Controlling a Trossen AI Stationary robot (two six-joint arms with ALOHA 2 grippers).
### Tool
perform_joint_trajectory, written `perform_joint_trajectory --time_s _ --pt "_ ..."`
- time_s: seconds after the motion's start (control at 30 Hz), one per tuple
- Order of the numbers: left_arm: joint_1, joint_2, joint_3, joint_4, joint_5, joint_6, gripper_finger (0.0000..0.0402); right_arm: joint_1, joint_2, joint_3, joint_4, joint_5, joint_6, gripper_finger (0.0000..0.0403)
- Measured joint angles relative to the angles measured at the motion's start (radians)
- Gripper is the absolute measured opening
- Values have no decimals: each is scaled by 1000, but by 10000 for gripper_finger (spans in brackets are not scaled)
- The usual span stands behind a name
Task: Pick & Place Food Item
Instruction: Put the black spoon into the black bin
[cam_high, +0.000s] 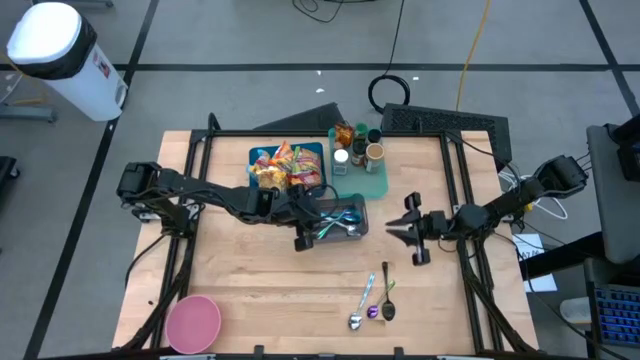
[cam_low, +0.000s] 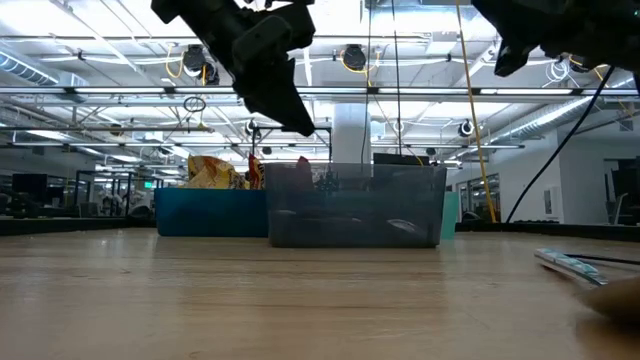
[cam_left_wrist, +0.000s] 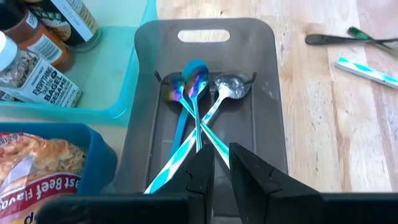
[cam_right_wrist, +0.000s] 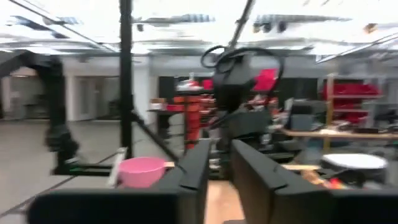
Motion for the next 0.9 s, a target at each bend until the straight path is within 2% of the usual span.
perform_joint_trajectory --time_s 0.1,0.17,0.23,0.33,0.43,0.63,0.77,0.9 --pt "0 0 0 20 0 0 58 0 0 21 -101 -68 45 118" --pt "0 0 0 33 0 0 58 8 0 62 -274 -98 86 156" --pt "0 0 0 41 0 0 58 25 1 129 -526 -124 117 185" --pt "0 0 0 39 0 0 58 68 28 248 -928 -150 160 208" --pt "0 0 0 38 0 -11 58 130 80 336 -1181 -153 162 211" --pt "0 0 0 42 0 -23 58 201 191 366 -1228 -245 169 194" --pt "0 0 0 43 0 -24 58 221 294 366 -1194 -252 181 181" --pt "0 0 0 44 0 -26 58 232 391 366 -1143 -253 126 170"
